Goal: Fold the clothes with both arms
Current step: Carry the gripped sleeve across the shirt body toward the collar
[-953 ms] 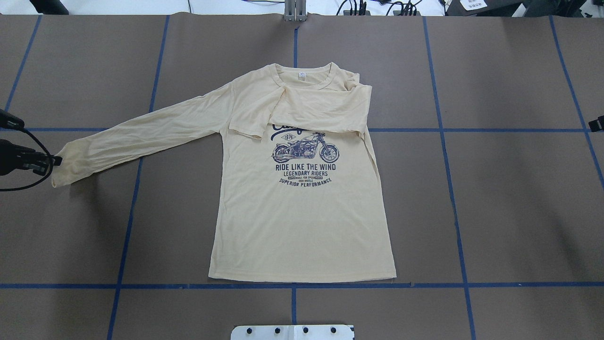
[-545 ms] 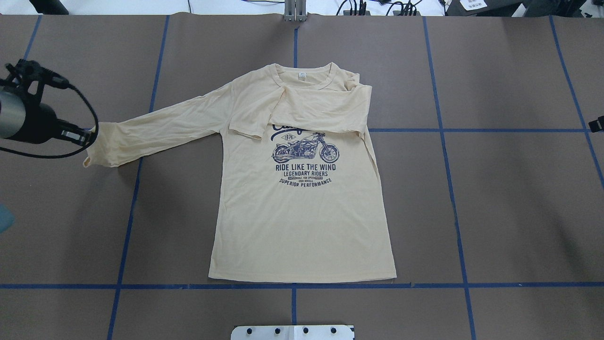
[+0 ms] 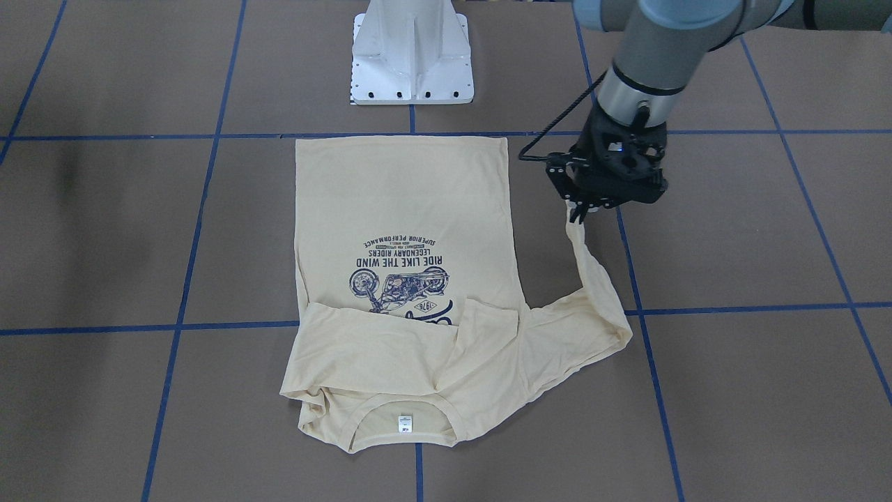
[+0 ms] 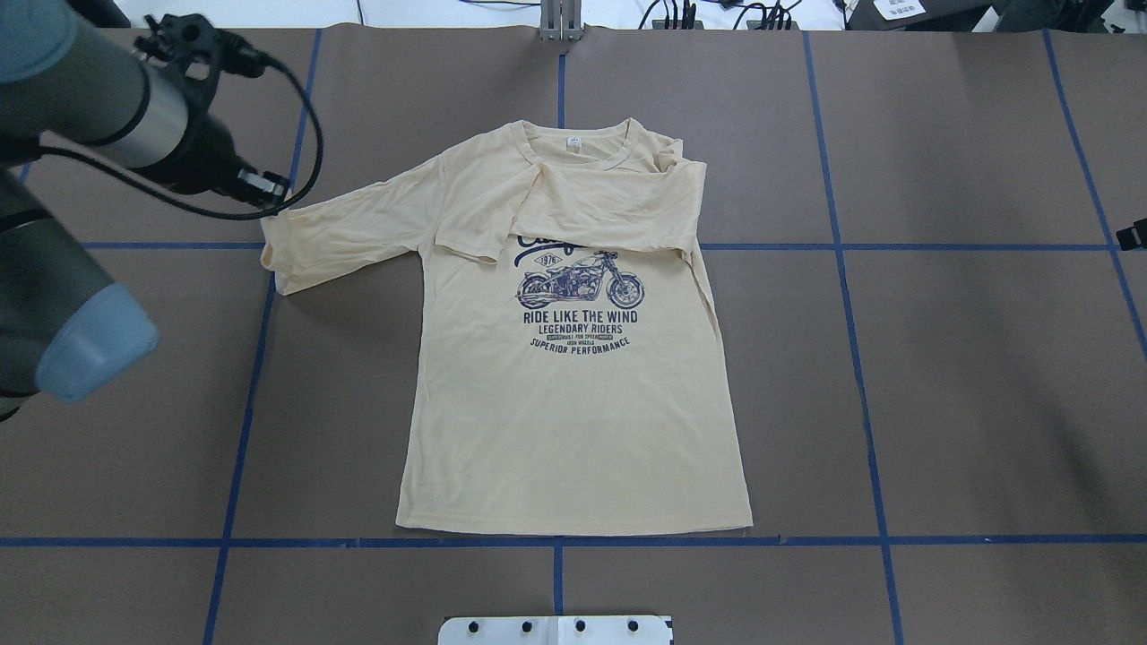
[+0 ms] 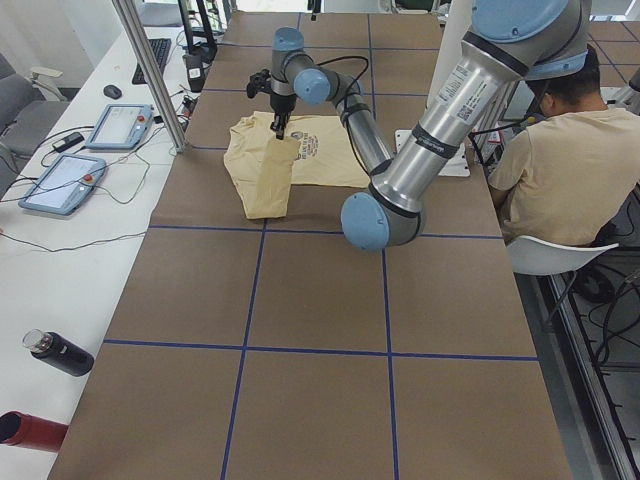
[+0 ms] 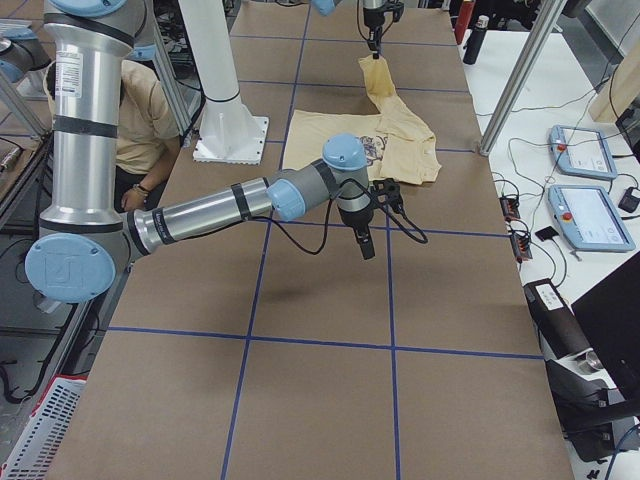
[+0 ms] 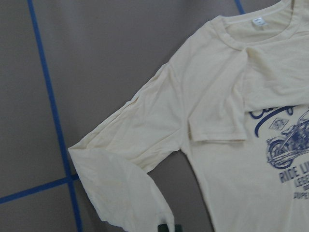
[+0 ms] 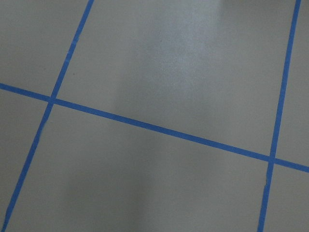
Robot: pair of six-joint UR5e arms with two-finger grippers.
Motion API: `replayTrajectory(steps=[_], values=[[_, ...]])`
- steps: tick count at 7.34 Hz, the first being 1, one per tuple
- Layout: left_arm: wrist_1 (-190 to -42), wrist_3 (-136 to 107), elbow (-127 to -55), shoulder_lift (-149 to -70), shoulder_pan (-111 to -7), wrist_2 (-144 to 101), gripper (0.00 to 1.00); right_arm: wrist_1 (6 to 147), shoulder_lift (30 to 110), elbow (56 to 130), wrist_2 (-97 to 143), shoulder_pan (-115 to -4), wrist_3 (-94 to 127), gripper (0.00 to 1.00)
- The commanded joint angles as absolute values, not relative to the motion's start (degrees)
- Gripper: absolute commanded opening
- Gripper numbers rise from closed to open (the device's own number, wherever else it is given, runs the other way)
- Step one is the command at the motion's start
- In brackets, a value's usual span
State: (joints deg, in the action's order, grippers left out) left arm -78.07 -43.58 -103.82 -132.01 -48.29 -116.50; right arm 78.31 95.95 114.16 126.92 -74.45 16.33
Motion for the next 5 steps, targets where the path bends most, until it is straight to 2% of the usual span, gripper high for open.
replayTrajectory(steps=[1, 3, 4, 5], values=[[-78.03, -53.84, -78.97, -153.97, -44.23, -116.28, 0.00, 78.31, 95.63, 113.73, 126.91, -74.44, 16.35, 1.00], [-89.24, -64.63, -58.20, -164.57, -40.01, -114.89, 0.00, 78.31, 95.62, 113.64, 126.91, -74.44, 16.35, 1.00], [-94.17, -70.43, -51.83, -167.05, -37.90, -111.13, 0.00, 78.31, 95.62, 113.56, 126.91, -74.44, 16.43, 1.00], [-98.22, -74.14, -49.42, -167.60, -37.27, -110.40, 0.00, 78.31, 95.54, 113.55, 126.91, -74.44, 16.52, 1.00]])
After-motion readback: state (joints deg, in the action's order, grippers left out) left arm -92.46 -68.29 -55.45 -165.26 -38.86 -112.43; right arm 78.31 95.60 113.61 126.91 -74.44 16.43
